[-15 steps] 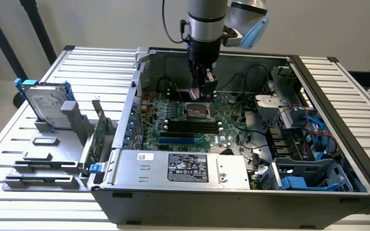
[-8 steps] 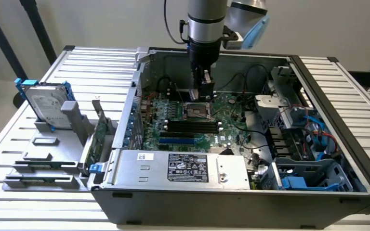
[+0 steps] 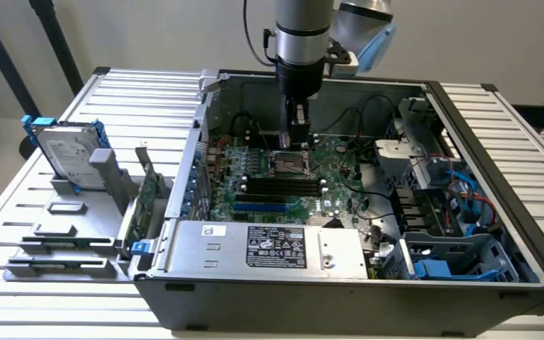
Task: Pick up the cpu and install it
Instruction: 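Place the cpu into insertion slot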
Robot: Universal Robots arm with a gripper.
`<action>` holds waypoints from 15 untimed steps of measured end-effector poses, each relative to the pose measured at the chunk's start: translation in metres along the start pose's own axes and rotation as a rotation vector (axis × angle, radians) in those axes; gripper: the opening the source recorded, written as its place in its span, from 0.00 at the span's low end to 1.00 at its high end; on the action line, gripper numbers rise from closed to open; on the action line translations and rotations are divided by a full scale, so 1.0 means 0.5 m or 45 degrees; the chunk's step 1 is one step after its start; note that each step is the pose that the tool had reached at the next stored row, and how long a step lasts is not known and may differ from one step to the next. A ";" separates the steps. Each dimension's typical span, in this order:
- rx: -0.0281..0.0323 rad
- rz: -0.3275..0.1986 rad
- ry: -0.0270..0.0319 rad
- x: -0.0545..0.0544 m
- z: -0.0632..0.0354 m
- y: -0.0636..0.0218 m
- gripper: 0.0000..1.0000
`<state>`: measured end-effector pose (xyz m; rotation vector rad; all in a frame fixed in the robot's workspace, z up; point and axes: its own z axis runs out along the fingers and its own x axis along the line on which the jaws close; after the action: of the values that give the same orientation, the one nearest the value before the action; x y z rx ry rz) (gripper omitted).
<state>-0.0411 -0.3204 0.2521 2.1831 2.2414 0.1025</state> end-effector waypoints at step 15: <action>-0.0009 0.032 -0.0006 -0.015 0.022 -0.007 0.55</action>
<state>-0.0435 -0.3274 0.2406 2.2113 2.2135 0.1030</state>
